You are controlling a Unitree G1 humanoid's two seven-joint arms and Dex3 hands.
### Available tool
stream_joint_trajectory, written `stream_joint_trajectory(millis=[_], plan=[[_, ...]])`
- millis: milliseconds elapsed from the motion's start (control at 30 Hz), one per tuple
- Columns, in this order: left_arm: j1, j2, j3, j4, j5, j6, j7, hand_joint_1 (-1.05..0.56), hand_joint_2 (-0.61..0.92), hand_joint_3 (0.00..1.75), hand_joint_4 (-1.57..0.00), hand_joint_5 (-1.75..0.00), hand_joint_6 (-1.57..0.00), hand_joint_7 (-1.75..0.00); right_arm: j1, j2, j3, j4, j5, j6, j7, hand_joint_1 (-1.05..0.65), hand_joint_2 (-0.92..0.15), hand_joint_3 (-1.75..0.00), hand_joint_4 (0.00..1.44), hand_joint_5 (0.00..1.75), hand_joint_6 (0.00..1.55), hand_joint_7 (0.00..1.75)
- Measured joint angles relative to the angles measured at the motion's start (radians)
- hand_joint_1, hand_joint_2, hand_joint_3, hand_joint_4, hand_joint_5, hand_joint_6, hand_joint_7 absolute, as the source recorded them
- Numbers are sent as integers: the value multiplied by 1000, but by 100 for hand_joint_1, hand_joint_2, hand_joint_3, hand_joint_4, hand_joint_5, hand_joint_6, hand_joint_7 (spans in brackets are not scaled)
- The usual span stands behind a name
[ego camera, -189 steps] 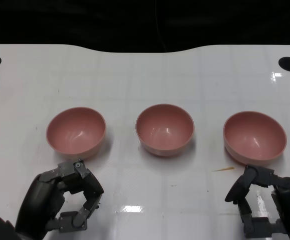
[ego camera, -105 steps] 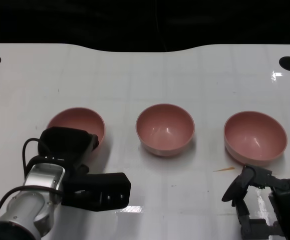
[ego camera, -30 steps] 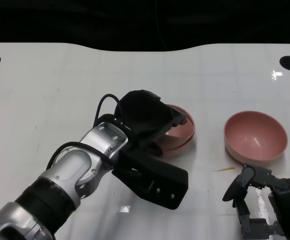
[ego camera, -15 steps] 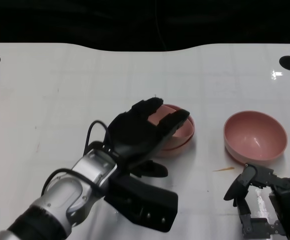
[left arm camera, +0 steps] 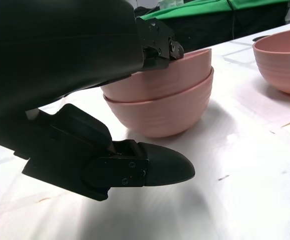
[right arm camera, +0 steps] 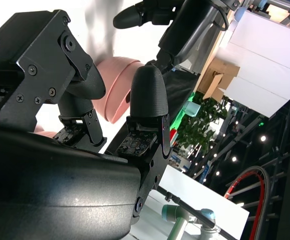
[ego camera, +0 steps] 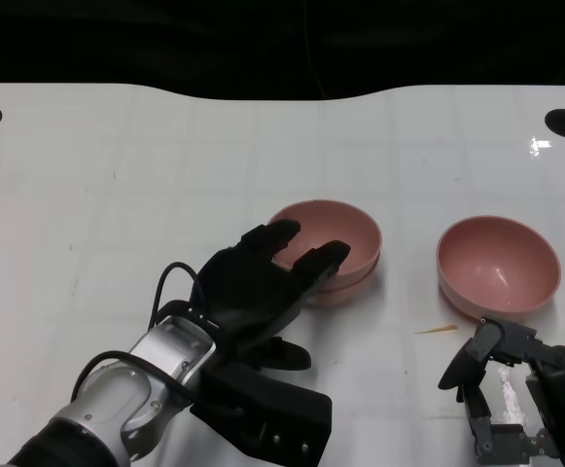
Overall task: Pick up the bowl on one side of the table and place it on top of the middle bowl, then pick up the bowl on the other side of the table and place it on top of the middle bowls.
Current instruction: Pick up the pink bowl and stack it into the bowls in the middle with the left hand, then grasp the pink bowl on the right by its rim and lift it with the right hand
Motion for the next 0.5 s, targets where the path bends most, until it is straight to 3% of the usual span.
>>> stream_joint_trajectory(millis=[167,333,500], plan=[[8,3,27,6,-10,-66,150,-78,92,49,0,0,0,0,0,0,0,1,0,-1,1,13,-28,-160,76,166,74,145],[68,12,119,-7,-132,-188,262,-70,92,42,0,0,-4,-2,1,1,0,0,-8,1,-1,12,-27,-162,76,165,74,146],[145,57,210,-26,-222,-330,339,-57,92,33,-12,-7,-12,-6,0,3,-1,0,-21,0,-5,11,-26,-162,77,165,75,146]])
